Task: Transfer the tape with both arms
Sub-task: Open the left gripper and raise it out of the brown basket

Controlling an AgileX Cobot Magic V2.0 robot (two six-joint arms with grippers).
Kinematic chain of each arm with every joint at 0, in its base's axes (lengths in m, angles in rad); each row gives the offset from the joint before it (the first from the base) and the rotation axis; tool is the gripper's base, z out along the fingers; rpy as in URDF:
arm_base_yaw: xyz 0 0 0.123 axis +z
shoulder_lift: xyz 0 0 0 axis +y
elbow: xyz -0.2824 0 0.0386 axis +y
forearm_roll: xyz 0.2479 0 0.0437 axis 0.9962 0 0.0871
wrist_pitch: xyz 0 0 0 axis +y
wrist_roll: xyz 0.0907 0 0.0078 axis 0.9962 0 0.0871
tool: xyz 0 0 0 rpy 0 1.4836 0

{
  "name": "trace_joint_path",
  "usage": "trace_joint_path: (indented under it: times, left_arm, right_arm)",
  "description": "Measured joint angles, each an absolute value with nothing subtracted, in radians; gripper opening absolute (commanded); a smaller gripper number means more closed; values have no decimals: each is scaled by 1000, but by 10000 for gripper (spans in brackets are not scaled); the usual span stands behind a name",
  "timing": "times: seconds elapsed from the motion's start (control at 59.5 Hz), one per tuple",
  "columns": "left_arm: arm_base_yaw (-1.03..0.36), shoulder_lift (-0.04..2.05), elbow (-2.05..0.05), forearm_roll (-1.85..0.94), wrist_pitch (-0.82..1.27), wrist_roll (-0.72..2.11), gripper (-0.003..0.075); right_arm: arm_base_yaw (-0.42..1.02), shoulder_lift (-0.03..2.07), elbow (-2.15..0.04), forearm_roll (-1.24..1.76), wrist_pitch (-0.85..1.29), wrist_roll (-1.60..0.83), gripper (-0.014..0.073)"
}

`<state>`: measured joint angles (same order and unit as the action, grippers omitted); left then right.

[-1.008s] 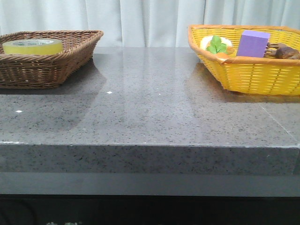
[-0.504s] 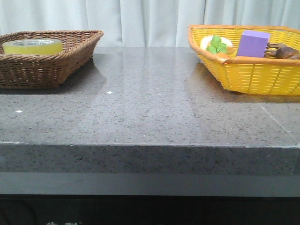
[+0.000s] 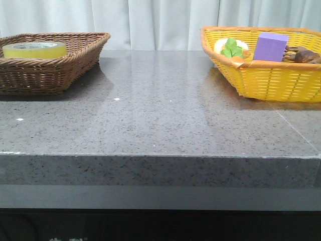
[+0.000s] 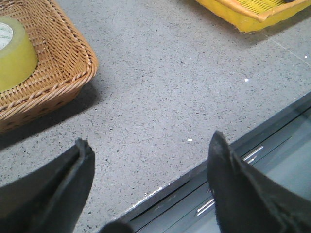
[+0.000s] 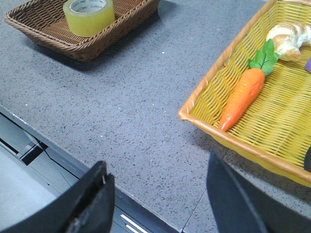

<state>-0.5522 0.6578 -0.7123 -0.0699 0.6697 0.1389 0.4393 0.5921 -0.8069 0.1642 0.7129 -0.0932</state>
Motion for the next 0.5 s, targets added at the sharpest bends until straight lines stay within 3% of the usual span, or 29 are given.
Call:
trace_joint_path:
  times: [0.319, 0.42, 0.504]
  left_arm:
    - [-552, 658, -712, -70, 670, 139, 93]
    - [-552, 658, -712, -70, 670, 139, 7]
    - [-552, 658, -712, -70, 670, 139, -20]
  right_arm:
    - [439, 592, -807, 164, 720, -93, -74]
    - [439, 592, -807, 164, 720, -93, -67]
    - [439, 592, -807, 164, 720, -93, -67]
